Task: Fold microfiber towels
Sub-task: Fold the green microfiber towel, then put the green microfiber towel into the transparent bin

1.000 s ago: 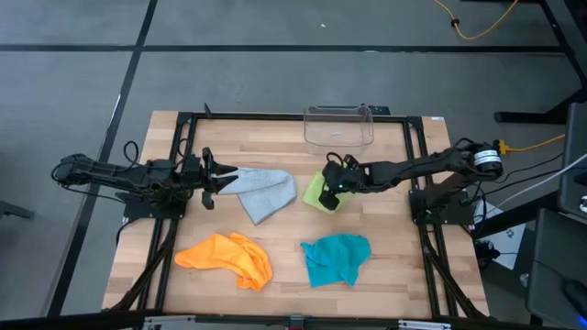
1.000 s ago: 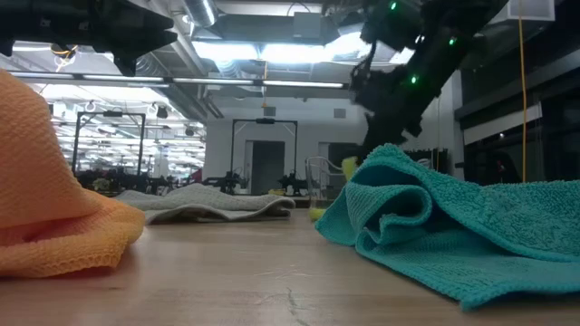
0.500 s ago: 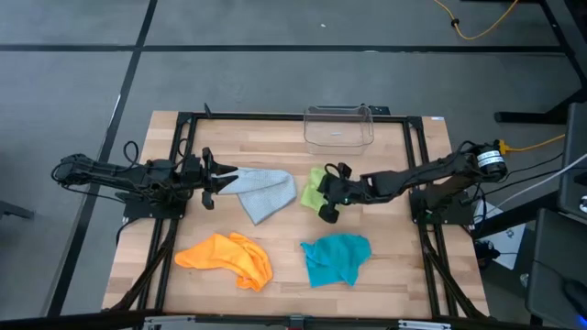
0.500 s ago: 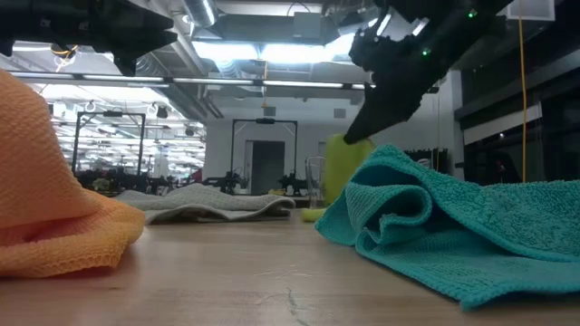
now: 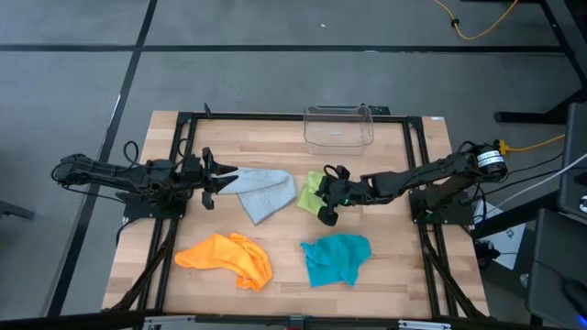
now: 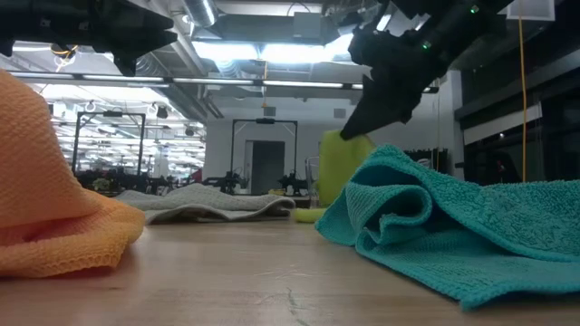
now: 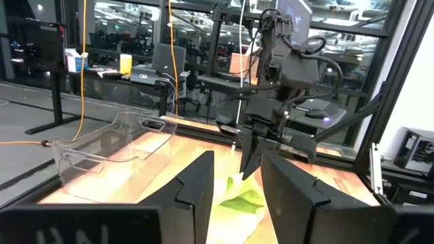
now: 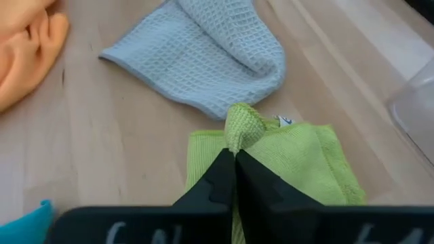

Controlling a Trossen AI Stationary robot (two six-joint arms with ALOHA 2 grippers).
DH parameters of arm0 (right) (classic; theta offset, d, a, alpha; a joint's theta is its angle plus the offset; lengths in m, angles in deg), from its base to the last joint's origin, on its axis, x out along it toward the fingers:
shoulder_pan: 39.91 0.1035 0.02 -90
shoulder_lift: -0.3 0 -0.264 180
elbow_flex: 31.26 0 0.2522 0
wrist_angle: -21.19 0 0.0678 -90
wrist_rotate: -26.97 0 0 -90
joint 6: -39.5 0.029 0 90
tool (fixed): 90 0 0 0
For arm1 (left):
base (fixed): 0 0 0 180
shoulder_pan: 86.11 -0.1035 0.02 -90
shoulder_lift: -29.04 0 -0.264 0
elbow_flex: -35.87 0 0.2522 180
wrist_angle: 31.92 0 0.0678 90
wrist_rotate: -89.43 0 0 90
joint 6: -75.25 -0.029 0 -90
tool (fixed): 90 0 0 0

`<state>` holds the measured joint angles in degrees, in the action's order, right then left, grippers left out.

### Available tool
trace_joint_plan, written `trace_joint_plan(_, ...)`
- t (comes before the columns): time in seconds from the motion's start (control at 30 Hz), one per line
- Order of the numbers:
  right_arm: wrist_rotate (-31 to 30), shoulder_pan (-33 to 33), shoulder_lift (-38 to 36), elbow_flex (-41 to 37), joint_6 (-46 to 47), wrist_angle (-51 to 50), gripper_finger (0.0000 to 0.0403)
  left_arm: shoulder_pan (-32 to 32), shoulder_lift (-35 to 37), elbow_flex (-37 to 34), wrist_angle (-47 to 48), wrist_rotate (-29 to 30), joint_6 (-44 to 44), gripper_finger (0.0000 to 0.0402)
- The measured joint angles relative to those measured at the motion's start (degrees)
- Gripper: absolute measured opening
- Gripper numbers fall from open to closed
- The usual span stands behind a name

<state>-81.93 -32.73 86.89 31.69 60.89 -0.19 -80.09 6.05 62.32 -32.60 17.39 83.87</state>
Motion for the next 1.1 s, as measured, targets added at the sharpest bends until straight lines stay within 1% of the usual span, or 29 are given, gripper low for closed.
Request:
trace_joint_plan(0.37,3.9,0.0,0.0,0.0,0.6,0.4,0.0085,0.0,0.0,0.0,0.0,0.0,0.0,0.0115)
trace_joint_plan(0.5,4.0,0.0,0.0,0.0,0.5,1.6,0.0113,0.0,0.0,0.0,0.0,0.0,0.0,0.0115)
trace_joint_plan(0.67,3.5,-0.1,-0.6,0.0,-3.6,0.0,0.0125,0.0,0.0,0.0,0.0,0.0,0.0,0.0115)
trace_joint_plan(0.73,2.0,-0.1,-2.0,0.0,-3.9,-2.9,0.0126,0.0,0.0,0.0,0.0,0.0,0.0,0.0115)
trace_joint_plan(0.83,0.2,-0.1,-5.0,0.0,-3.2,-10.1,0.0126,0.0,0.0,0.0,0.0,0.0,0.0,0.0115)
trace_joint_plan(1.03,0.6,1.1,-11.3,0.0,2.2,-28.9,0.0126,0.0,0.0,0.0,0.0,0.0,0.0,0.0115)
trace_joint_plan(1.1,0.6,2.1,-12.4,0.0,4.0,-33.4,0.0126,0.0,0.0,0.0,0.0,0.0,0.0,0.0115)
